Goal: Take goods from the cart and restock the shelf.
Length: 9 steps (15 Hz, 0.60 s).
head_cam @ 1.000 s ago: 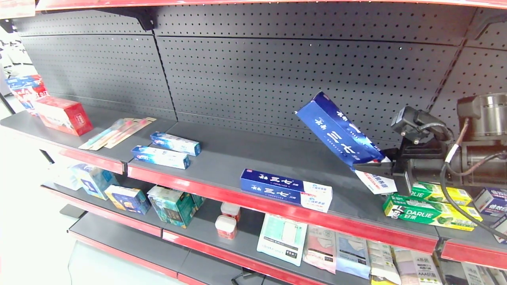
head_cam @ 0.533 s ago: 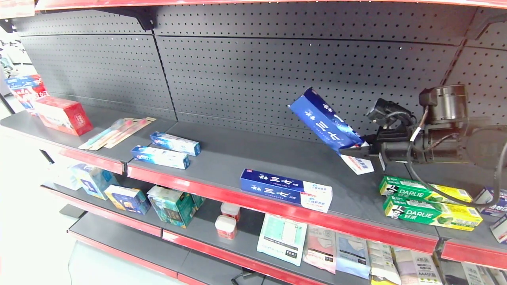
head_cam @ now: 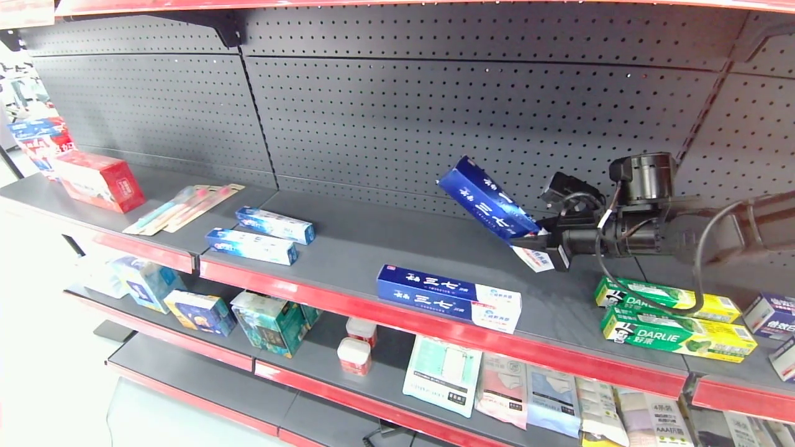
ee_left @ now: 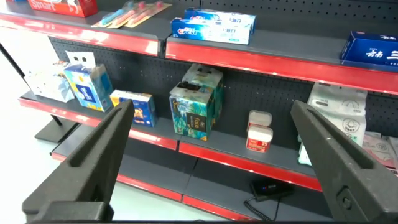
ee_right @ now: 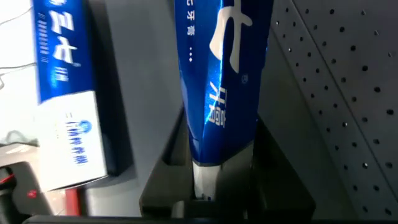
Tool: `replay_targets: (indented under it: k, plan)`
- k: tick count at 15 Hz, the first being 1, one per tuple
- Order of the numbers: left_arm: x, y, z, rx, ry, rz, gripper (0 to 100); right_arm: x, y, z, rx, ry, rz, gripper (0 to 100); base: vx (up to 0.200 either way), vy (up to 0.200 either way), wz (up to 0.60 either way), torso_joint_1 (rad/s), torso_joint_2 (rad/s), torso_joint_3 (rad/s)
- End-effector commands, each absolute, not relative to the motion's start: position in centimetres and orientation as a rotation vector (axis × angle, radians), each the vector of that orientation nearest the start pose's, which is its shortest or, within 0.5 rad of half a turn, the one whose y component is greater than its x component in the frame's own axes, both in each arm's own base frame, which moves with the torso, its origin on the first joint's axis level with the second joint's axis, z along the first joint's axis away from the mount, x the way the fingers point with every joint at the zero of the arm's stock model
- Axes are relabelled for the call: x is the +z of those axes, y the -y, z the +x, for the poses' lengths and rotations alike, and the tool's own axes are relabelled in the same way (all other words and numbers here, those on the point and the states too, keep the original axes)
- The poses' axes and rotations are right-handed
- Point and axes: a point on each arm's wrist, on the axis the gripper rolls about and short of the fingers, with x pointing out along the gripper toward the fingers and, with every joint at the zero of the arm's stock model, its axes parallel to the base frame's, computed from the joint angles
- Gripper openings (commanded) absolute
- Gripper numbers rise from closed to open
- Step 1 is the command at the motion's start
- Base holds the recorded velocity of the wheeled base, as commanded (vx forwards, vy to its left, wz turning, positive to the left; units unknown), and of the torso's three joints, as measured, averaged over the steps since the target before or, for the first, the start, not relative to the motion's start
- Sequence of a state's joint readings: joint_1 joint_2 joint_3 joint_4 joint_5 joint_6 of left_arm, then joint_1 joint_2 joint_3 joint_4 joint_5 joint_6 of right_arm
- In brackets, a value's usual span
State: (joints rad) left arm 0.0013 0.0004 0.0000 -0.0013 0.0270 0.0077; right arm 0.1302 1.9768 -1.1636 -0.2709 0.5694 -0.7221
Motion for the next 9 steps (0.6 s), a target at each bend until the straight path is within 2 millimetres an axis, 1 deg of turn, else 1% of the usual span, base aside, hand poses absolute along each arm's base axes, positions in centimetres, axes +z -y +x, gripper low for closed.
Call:
replay_targets:
  k: [1, 3, 5, 9]
  plan:
    - [7.6, -0.1, -2.3, 0.029, 0.001, 0.008, 100, 14.0, -5.9, 38.0, 0.842, -0.287, -0.556, 0, 0.000, 0.000, 0.00, 0.000, 0.00, 0.000]
    - [7.6, -0.1, -2.3, 0.029, 0.001, 0.008, 100, 12.9, -5.9, 38.4, 0.863, -0.293, -0.578, 0, 0.000, 0.000, 0.00, 0.000, 0.00, 0.000]
    - [7.6, -0.1, -2.3, 0.029, 0.001, 0.008, 100, 12.5, -5.9, 38.8, 0.878, -0.278, -0.589, 0, 0.000, 0.000, 0.00, 0.000, 0.00, 0.000]
    - [7.6, -0.1, -2.3, 0.029, 0.001, 0.008, 100, 12.4, -6.0, 39.1, 0.880, -0.256, -0.621, 0, 0.000, 0.000, 0.00, 0.000, 0.00, 0.000]
